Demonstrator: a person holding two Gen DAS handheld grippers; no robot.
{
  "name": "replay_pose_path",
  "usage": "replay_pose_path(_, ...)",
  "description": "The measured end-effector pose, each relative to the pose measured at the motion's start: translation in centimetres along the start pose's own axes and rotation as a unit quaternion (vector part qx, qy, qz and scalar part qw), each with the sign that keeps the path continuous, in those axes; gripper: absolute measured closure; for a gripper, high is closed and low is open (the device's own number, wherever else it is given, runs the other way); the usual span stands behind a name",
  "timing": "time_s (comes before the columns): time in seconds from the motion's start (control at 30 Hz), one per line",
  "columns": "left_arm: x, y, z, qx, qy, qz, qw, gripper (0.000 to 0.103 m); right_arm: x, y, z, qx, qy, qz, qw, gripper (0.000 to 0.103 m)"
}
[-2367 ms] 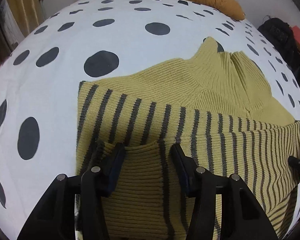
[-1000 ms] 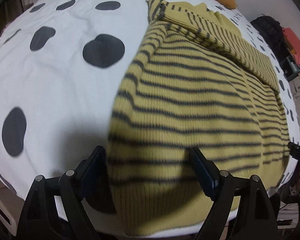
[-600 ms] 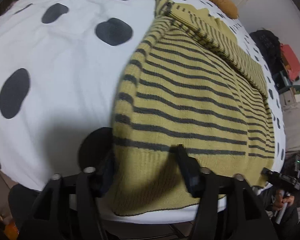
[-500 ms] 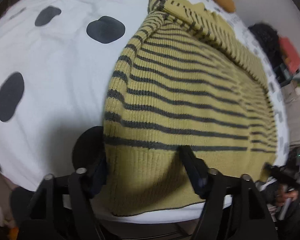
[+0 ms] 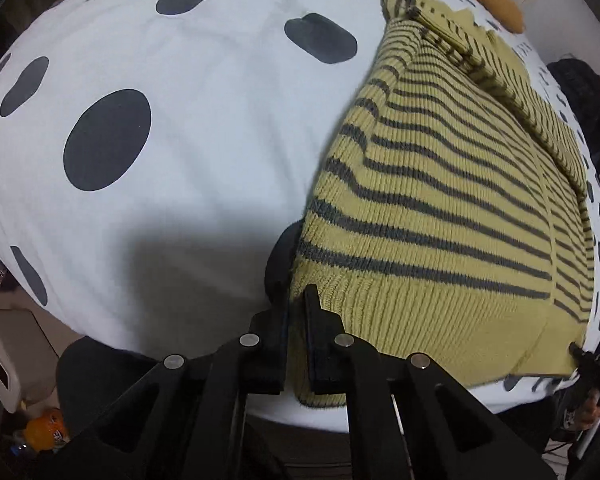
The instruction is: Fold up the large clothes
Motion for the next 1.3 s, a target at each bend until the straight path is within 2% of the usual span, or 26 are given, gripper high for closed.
replay_pose_path(0.03,0.0,0.0,-0.4,0.000,-0.002,-0.003,1.0000,0.097,0.0,-0.5,1.4,0.010,0.004,0.011,1.000,0.094)
replay_pose_path(0.1,0.5,0.4,-1.4,0.000,-0.010,-0.011,0.9999,0.088,0.2,0.0,1.9,0.018,-0.018,0.012,1.000,0.092)
replay_pose_path(0.13,0.8,0.8,-1.9,0.003,-0.012,-0.017,0.9998,0.078,0.5,0.5,1.8,0.023,-0.027,0.010,0.999,0.087)
replay_pose_path(0.17,1.2,1.1,-2.5,-0.001,-0.011,-0.026,0.9996,0.069,0.9,1.1,1.5,0.029,-0.031,0.009,0.999,0.079)
replay_pose_path(0.2,1.7,1.5,-3.5,-0.018,-0.014,-0.040,0.9989,0.048,1.4,1.3,1.1,0.033,-0.032,0.011,0.999,0.072)
replay_pose_path(0.23,2.3,1.9,-4.1,-0.023,-0.022,-0.052,0.9981,0.042,2.0,1.3,0.6,0.035,-0.034,0.017,0.999,0.055)
replay_pose_path(0.27,3.3,2.1,-4.8,-0.007,-0.028,-0.063,0.9976,0.042,2.9,1.4,0.2,0.033,-0.038,0.029,0.998,0.043)
replay_pose_path(0.37,5.4,1.0,-5.6,0.074,-0.016,-0.080,0.9939,0.042,5.5,1.4,-0.3,-0.042,-0.040,0.054,0.997,0.042)
replay_pose_path(0.43,6.9,-1.4,-4.8,0.115,0.001,-0.081,0.9900,0.039,6.5,2.1,1.4,-0.083,-0.036,0.071,0.993,0.042)
replay_pose_path(0.57,8.4,-6.7,-2.3,0.139,0.026,-0.054,0.9885,0.039,7.6,2.2,6.2,-0.131,-0.021,0.120,0.984,0.042)
replay_pose_path(0.67,8.3,-9.4,-1.0,0.149,0.025,-0.047,0.9875,0.039,7.3,2.1,7.8,-0.142,-0.046,0.135,0.980,0.042)
replay_pose_path(0.73,6.9,-11.2,0.6,0.134,0.023,-0.042,0.9898,0.039,6.7,2.7,8.4,-0.143,-0.058,0.135,0.979,0.041)
replay_pose_path(0.87,5.8,-10.8,2.2,0.151,0.033,-0.066,0.9858,0.036,5.9,2.7,9.0,-0.128,-0.045,0.130,0.982,0.043)
replay_pose_path(0.9,5.9,-10.6,2.3,0.157,0.033,-0.074,0.9842,0.038,5.8,2.5,8.9,-0.130,-0.044,0.131,0.982,0.044)
replay_pose_path(0.93,5.9,-10.1,2.2,0.158,0.032,-0.081,0.9835,0.047,5.7,2.0,8.5,-0.132,-0.046,0.131,0.981,0.049)
replay_pose_path(0.97,6.0,-9.8,1.9,0.150,0.028,-0.086,0.9846,0.057,6.0,1.9,8.4,-0.128,-0.051,0.129,0.982,0.061)
replay_pose_path(1.0,6.0,-9.5,1.5,0.146,0.025,-0.086,0.9852,0.076,6.2,1.7,7.9,-0.127,-0.056,0.124,0.983,0.066)
replay_pose_path(1.03,5.9,-9.2,0.9,0.148,0.021,-0.084,0.9851,0.093,6.4,1.7,7.3,-0.129,-0.066,0.114,0.983,0.080)
replay_pose_path(1.07,5.8,-8.9,0.4,0.148,0.016,-0.086,0.9851,0.096,6.5,1.9,6.7,-0.133,-0.075,0.107,0.983,0.088)
replay_pose_path(1.17,5.3,-7.5,-1.7,0.147,-0.009,-0.102,0.9838,0.103,6.2,3.5,5.3,-0.151,-0.092,0.087,0.980,0.092)
replay_pose_path(1.3,3.4,-6.5,-4.9,0.139,-0.061,-0.097,0.9836,0.103,4.8,6.2,3.5,-0.175,-0.116,0.056,0.976,0.092)
Point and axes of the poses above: each gripper's, at about its wrist camera, not at the fingertips, and z roughly the way its jaws point, y to its left, x to its underside, the point moved 1 cm from there along z, roughly the way its jaws point, and after that the axes turned 10 degrees about -x, right-handed, at the moved point
